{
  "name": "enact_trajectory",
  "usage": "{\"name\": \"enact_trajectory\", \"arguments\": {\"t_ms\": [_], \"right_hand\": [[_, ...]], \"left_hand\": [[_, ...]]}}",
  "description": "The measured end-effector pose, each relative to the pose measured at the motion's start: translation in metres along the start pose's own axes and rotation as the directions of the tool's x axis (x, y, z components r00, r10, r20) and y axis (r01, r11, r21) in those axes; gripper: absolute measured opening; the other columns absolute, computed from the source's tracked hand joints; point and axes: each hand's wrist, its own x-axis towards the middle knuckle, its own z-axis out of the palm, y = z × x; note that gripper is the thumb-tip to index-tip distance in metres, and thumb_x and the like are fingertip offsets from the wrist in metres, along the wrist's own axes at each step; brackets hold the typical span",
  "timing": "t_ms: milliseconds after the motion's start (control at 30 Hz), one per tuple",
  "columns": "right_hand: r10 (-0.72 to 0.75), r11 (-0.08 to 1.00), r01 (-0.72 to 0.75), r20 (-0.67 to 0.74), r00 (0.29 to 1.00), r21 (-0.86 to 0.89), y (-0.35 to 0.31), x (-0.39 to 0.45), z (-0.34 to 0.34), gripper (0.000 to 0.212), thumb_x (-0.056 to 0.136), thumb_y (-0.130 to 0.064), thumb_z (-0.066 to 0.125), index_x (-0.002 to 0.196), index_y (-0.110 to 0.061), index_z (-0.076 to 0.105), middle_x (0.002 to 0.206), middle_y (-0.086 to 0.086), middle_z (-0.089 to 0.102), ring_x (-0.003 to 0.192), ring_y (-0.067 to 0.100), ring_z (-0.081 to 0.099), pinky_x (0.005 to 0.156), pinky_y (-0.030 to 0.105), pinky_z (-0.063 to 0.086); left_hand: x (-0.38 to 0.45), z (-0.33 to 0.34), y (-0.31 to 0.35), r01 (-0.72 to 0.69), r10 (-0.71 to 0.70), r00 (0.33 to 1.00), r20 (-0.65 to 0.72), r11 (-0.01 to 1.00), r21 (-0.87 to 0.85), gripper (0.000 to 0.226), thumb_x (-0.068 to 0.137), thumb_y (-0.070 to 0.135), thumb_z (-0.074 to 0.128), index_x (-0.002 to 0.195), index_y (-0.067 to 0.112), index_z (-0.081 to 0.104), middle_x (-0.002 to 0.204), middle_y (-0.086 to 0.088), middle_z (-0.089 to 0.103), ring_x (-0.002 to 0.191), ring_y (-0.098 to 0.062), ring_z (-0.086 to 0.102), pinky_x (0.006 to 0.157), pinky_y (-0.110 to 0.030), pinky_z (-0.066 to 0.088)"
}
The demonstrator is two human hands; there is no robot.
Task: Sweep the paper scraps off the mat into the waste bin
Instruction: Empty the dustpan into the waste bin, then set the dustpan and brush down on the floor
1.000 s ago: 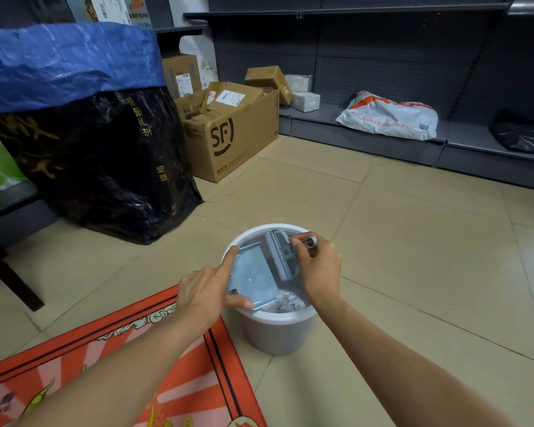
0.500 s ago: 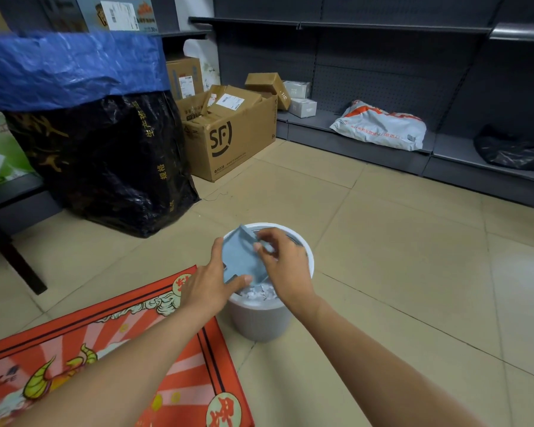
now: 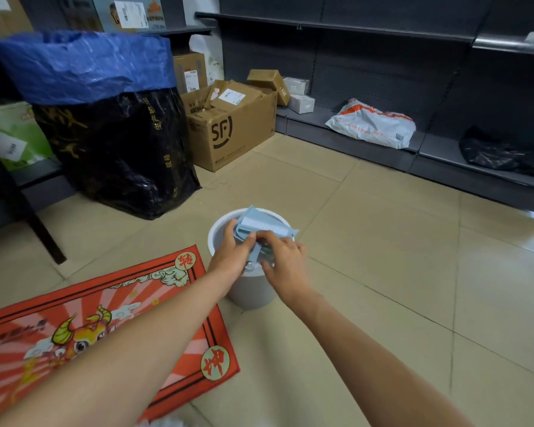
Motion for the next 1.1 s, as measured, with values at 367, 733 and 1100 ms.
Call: {"name": "enact_trajectory", "arguments": {"t_ms": [367,733,1100], "right_hand": [[-0.078,0.994,0.062,0.173,0.982,0.093,0.052,-0.065,-0.018,0.046,0.071,-0.001,0.073,0.114,-0.014,0.06,0.106,0.002,0.068,0.086,0.023,0.066,0.075,0.039,0.054],[-0.049,0.995,0.079,0.414,0.909,-0.054,0.089,-0.137,0.048,0.051,0.081,-0.017,0.064,0.13,-0.023,0.05,0.136,-0.005,0.043,0.095,0.025,0.062,0.073,0.038,0.053],[0.094,0.99,-0.026,0.511,0.855,-0.138,0.107,-0.165,0.124,0.05,0.083,-0.014,0.061,0.131,-0.023,0.05,0.138,-0.002,0.04,0.092,0.031,0.063,0.07,0.037,0.05]], "left_hand": [[-0.061,0.051,-0.044,-0.082,0.071,0.994,0.083,0.988,0.131,0.062,0.078,0.067,0.052,0.133,0.051,0.03,0.107,0.003,0.069,0.096,-0.026,0.068,0.083,-0.054,0.056],[-0.081,0.062,-0.145,-0.124,0.022,0.968,0.251,0.908,0.399,0.077,0.075,0.076,0.04,0.142,0.052,0.011,0.095,-0.003,0.07,0.091,-0.032,0.067,0.083,-0.047,0.053],[-0.053,0.067,-0.234,-0.098,-0.109,0.926,0.363,0.856,0.508,0.084,0.077,0.076,0.033,0.149,0.043,0.005,0.071,-0.005,0.059,0.072,-0.035,0.064,0.065,-0.043,0.051]]}}
